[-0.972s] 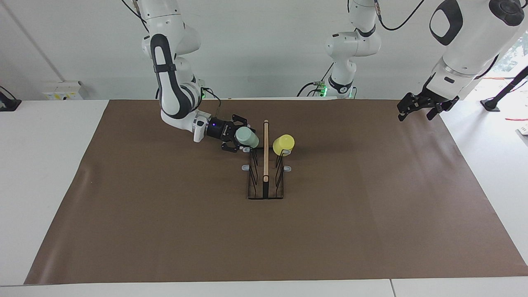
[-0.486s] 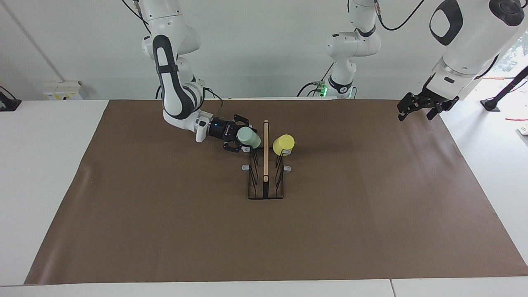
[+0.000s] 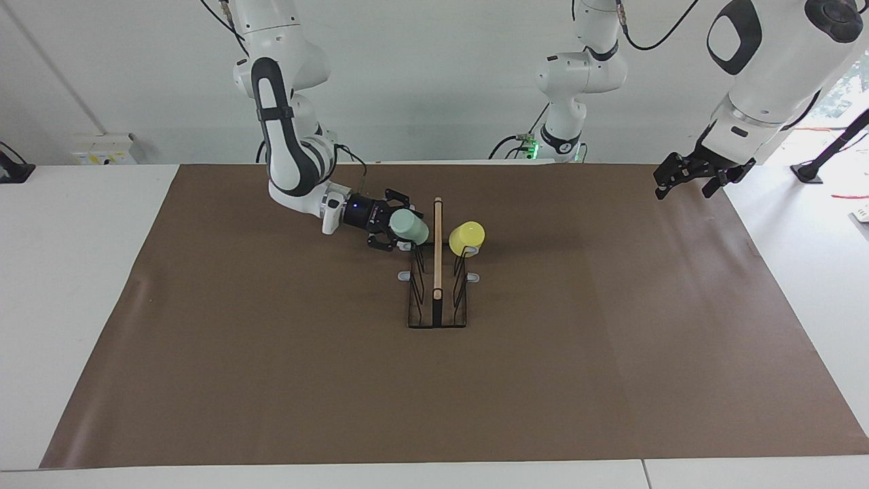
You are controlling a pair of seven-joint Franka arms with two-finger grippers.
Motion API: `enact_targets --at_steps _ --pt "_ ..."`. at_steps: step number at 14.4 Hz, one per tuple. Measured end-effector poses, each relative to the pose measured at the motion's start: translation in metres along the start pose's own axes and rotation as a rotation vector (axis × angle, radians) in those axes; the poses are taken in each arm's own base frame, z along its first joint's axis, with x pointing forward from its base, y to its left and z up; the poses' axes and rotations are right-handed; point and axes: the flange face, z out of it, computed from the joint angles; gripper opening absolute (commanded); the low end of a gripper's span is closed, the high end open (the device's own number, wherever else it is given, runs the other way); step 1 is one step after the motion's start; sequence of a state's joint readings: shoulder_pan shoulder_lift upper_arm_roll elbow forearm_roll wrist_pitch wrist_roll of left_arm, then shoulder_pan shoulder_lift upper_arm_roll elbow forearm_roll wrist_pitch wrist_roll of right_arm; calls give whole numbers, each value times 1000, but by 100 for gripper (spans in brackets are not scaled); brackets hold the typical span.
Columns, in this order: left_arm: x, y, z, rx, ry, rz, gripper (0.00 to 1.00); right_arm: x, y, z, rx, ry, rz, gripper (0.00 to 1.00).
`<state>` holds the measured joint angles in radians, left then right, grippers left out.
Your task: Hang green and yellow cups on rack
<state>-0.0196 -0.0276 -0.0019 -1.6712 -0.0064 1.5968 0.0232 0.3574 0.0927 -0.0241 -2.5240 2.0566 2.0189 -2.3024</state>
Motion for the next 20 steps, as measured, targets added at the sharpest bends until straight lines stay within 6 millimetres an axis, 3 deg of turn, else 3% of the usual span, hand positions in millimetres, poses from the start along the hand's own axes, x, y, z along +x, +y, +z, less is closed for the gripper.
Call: enact_targets --at_steps 4,8,15,17,20 --pt "0 0 0 0 0 0 100 5 8 -8 -16 22 0 100" --pt "0 0 0 0 0 0 100 20 28 -42 -8 51 -38 100" --pt "0 0 0 0 0 0 100 37 73 -143 71 -38 -68 100" --pt "0 0 0 0 0 0 100 54 91 -172 81 -133 -82 100" --pt "0 0 0 0 0 0 100 95 128 -211 84 -368 -93 100"
